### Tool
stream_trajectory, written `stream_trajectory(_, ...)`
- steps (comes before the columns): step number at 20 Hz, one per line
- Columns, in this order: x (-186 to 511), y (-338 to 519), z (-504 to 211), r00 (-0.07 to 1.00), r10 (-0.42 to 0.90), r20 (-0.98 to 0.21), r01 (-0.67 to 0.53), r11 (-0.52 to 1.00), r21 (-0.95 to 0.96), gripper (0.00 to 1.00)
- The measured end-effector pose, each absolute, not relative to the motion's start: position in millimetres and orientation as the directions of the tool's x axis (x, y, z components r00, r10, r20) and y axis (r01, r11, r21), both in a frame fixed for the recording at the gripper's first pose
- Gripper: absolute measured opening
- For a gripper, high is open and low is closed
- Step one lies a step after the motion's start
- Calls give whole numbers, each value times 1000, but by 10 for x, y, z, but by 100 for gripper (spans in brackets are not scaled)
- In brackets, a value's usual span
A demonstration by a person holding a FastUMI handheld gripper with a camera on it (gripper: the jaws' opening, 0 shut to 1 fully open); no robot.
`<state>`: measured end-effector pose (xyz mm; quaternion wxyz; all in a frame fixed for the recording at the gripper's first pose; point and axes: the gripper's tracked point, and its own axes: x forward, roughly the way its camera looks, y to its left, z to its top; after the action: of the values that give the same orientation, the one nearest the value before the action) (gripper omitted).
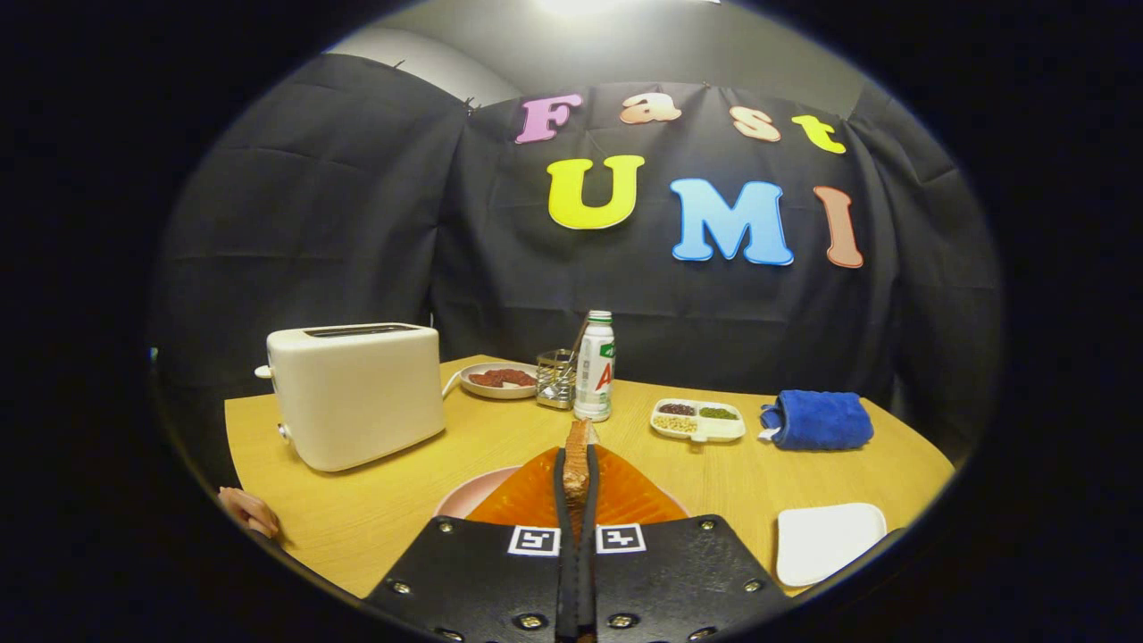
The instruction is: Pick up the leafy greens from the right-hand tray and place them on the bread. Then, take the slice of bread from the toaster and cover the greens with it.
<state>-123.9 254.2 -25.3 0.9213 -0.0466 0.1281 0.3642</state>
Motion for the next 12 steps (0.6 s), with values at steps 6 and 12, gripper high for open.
stream_trajectory(6,-1555,2622,-452,603,697,-388,-724,682,101,1)
stream_trajectory(12,-1548,2642,-418,606,702,-373,-731,677,88,8)
